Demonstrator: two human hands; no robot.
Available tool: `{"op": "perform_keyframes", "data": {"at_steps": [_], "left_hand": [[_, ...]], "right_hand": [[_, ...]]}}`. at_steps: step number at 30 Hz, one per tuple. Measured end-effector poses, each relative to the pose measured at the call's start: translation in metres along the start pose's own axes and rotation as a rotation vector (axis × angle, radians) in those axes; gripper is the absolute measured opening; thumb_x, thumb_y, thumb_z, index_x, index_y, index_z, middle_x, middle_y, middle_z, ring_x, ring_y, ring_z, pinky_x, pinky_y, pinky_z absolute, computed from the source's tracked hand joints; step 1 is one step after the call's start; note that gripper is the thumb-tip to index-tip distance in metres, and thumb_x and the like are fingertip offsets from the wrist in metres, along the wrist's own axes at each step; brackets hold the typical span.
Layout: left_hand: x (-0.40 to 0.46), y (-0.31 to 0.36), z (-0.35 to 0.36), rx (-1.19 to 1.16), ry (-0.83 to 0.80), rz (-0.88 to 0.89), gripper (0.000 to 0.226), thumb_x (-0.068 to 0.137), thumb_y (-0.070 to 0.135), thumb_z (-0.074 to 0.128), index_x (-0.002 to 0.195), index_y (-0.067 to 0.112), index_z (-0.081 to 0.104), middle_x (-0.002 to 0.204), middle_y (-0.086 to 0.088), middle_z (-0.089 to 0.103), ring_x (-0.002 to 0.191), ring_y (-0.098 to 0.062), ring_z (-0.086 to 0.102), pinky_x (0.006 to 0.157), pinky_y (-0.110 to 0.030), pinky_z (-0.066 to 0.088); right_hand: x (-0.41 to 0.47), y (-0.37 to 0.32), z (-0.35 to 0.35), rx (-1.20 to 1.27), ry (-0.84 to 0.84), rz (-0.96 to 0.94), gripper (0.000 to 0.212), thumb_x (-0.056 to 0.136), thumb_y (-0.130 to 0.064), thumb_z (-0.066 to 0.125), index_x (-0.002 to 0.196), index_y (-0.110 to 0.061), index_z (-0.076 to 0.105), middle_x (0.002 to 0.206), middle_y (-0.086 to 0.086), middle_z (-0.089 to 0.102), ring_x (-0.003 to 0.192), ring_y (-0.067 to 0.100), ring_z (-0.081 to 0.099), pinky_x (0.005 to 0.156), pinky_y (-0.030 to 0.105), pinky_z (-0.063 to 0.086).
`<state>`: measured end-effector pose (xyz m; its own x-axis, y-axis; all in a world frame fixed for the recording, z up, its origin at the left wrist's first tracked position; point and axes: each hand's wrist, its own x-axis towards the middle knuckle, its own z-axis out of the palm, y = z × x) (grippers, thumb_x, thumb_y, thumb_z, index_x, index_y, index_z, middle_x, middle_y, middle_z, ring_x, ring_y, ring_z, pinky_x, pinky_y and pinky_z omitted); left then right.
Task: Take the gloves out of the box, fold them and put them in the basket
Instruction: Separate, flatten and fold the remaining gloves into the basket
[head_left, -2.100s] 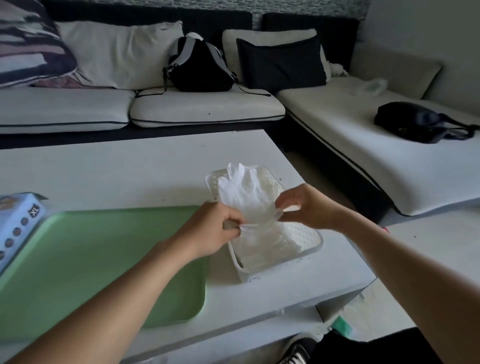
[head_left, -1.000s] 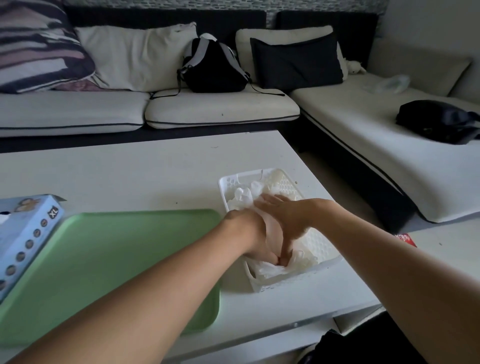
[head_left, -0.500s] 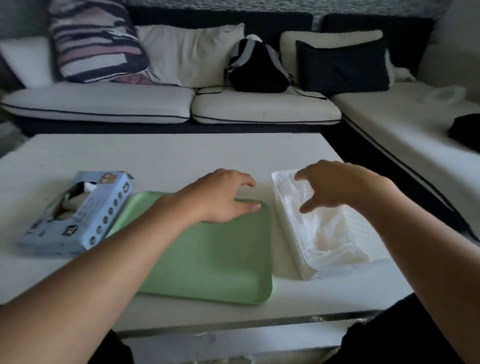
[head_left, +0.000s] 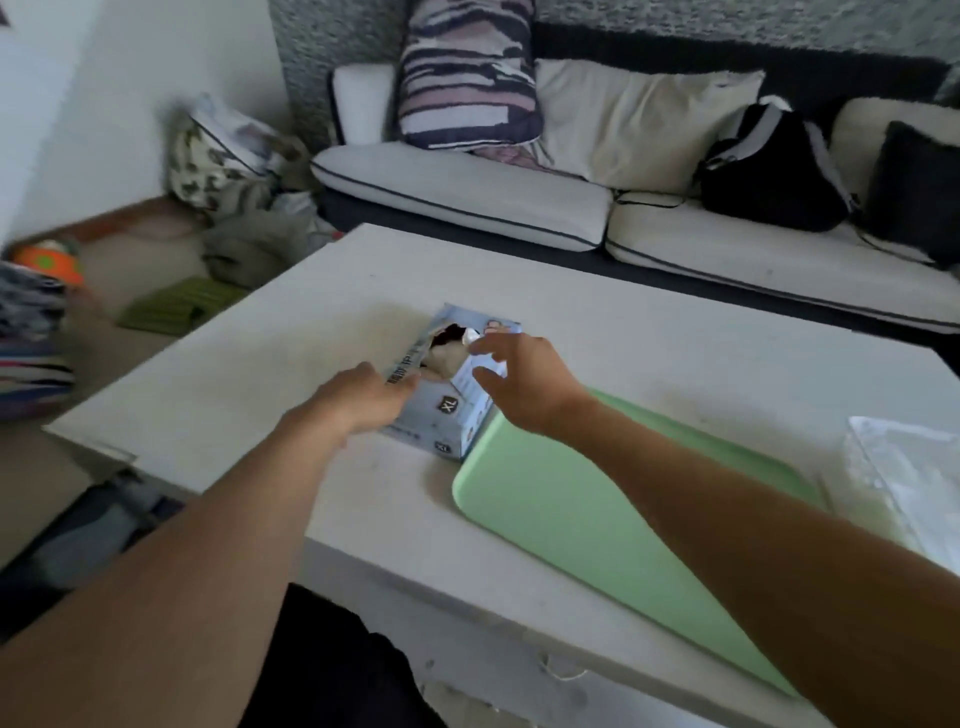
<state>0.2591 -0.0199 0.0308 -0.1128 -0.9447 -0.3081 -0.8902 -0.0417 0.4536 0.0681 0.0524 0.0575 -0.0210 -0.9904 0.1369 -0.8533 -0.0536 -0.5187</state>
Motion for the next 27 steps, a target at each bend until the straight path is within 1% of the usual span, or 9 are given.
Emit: {"op": "perform_keyframes", "data": {"at_steps": [3, 5, 7, 9, 13, 16, 20, 23, 27], "left_hand": [[0.009, -0.002, 0.008, -0.302, -0.123, -0.108, 0.071, 0.098, 0.064, 0.048, 0.139, 0.006, 0.047, 0.125, -0.013, 0.054, 0.084, -0.037, 0.071, 0.072, -0.044, 0.063], [0.019, 0.0, 0.015, -0.524, -0.158, -0.146, 0.064, 0.095, 0.057, 0.06, 0.135, 0.008, 0.049, 0.128, -0.009, 0.053, 0.083, -0.035, 0.07, 0.065, -0.04, 0.063], [0.03, 0.003, 0.023, -0.638, -0.09, -0.162, 0.062, 0.085, 0.041, 0.078, 0.128, 0.005, 0.052, 0.121, -0.009, 0.058, 0.092, -0.034, 0.069, 0.066, -0.042, 0.063], [0.034, 0.01, 0.028, -0.714, -0.022, -0.177, 0.057, 0.08, 0.027, 0.081, 0.123, 0.007, 0.05, 0.117, -0.012, 0.059, 0.098, -0.033, 0.067, 0.058, -0.041, 0.061], [0.038, 0.021, 0.032, -0.907, -0.098, -0.2, 0.06, 0.082, 0.009, 0.082, 0.127, 0.012, 0.043, 0.121, -0.014, 0.056, 0.101, -0.031, 0.059, 0.06, -0.041, 0.052], [0.04, 0.026, 0.028, -0.958, -0.062, -0.141, 0.054, 0.078, 0.004, 0.084, 0.117, 0.017, 0.049, 0.117, -0.011, 0.061, 0.096, -0.027, 0.061, 0.07, -0.04, 0.052], [0.04, 0.029, 0.026, -0.941, 0.037, 0.004, 0.06, 0.074, 0.007, 0.088, 0.117, 0.024, 0.05, 0.115, -0.007, 0.062, 0.096, -0.023, 0.064, 0.076, -0.038, 0.056], [0.043, 0.028, 0.026, -0.924, 0.095, 0.064, 0.054, 0.077, 0.017, 0.088, 0.117, 0.025, 0.053, 0.116, -0.006, 0.064, 0.094, -0.022, 0.063, 0.073, -0.035, 0.05], [0.047, 0.033, 0.021, -0.89, 0.208, 0.081, 0.035, 0.094, 0.034, 0.07, 0.125, 0.023, 0.056, 0.118, -0.005, 0.065, 0.1, -0.024, 0.065, 0.085, -0.04, 0.056]], "right_hand": [[0.054, -0.011, 0.008, -0.073, -0.049, 0.096, 0.027, 0.095, -0.024, 0.06, 0.119, -0.014, 0.069, 0.117, 0.008, 0.069, 0.101, 0.028, 0.064, 0.09, 0.039, 0.053], [0.08, -0.009, 0.015, -0.273, -0.232, 0.112, 0.04, 0.091, -0.043, 0.065, 0.115, -0.011, 0.067, 0.112, 0.007, 0.065, 0.1, 0.027, 0.06, 0.083, 0.035, 0.051], [0.094, -0.007, 0.026, -0.451, -0.372, 0.102, 0.056, 0.084, -0.061, 0.066, 0.119, -0.018, 0.065, 0.115, 0.003, 0.065, 0.108, 0.025, 0.059, 0.092, 0.036, 0.048], [0.106, 0.0, 0.037, -0.511, -0.406, 0.095, 0.063, 0.081, -0.054, 0.07, 0.132, -0.019, 0.059, 0.119, 0.0, 0.066, 0.114, 0.025, 0.06, 0.102, 0.042, 0.046], [0.116, 0.008, 0.034, -0.56, -0.54, 0.182, 0.057, 0.08, -0.038, 0.073, 0.128, -0.009, 0.061, 0.089, 0.001, 0.066, 0.078, 0.019, 0.061, 0.076, 0.03, 0.053], [0.117, 0.008, 0.025, -0.604, -0.626, 0.277, 0.029, 0.092, -0.028, 0.065, 0.113, -0.013, 0.052, 0.099, 0.0, 0.056, 0.09, 0.02, 0.055, 0.089, 0.034, 0.053], [0.108, 0.016, 0.027, -0.592, -0.425, 0.257, 0.018, 0.088, -0.037, 0.055, 0.098, -0.022, 0.053, 0.081, -0.003, 0.056, 0.081, 0.022, 0.057, 0.079, 0.034, 0.052], [0.099, 0.03, 0.034, -0.403, -0.232, 0.314, 0.019, 0.077, -0.035, 0.062, 0.089, -0.027, 0.049, 0.084, -0.003, 0.059, 0.089, 0.026, 0.062, 0.078, 0.037, 0.045], [0.084, 0.039, 0.027, 0.017, -0.087, 0.341, 0.059, 0.08, -0.026, 0.076, 0.132, -0.018, 0.05, 0.096, -0.005, 0.056, 0.086, 0.016, 0.055, 0.069, 0.029, 0.044]]}}
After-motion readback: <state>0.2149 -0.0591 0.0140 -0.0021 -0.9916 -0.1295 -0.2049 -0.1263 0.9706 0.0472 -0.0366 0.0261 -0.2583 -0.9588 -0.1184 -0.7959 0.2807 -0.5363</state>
